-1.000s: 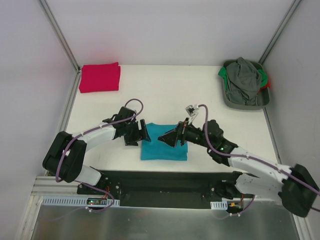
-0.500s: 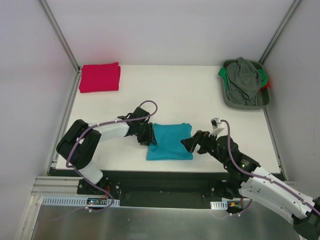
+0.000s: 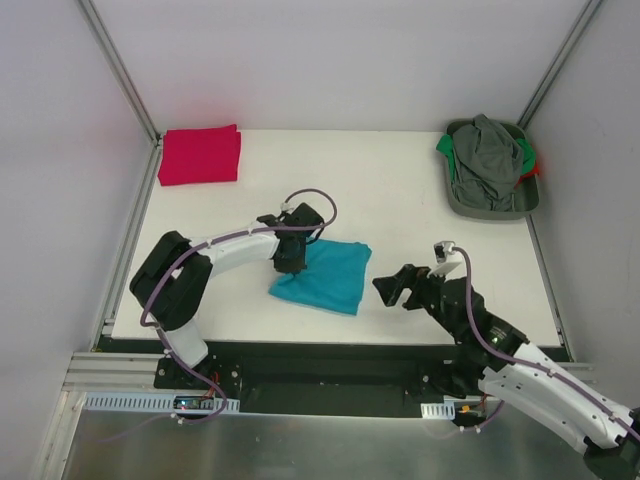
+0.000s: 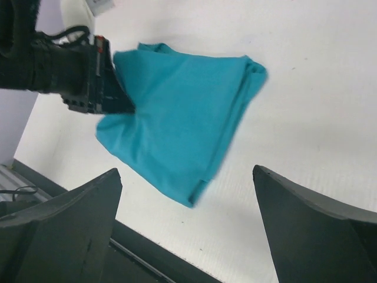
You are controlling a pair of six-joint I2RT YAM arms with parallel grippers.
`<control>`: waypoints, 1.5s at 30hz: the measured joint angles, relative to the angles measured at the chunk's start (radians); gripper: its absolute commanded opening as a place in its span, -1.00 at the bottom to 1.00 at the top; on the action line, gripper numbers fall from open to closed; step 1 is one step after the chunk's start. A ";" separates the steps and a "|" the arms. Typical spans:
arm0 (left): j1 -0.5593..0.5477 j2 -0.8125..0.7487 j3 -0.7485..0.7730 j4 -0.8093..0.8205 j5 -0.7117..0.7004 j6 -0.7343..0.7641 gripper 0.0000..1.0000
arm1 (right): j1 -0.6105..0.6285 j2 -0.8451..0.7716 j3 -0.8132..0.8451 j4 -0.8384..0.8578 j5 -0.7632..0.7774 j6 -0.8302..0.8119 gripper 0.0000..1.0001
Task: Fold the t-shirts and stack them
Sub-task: Put the neatly folded tshirt into the corner of the board with the left arm
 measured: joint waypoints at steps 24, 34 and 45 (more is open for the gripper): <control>0.422 0.640 1.155 -0.177 -0.639 0.778 -1.00 | 0.000 -0.322 -0.044 -0.312 0.220 -0.227 0.92; 0.578 0.674 1.213 -0.042 -0.683 0.929 -1.00 | 0.000 -0.315 -0.059 -0.321 0.270 -0.229 0.92; 0.574 0.626 1.239 0.114 -0.648 0.948 -1.00 | 0.000 -0.294 -0.059 -0.320 0.283 -0.229 0.92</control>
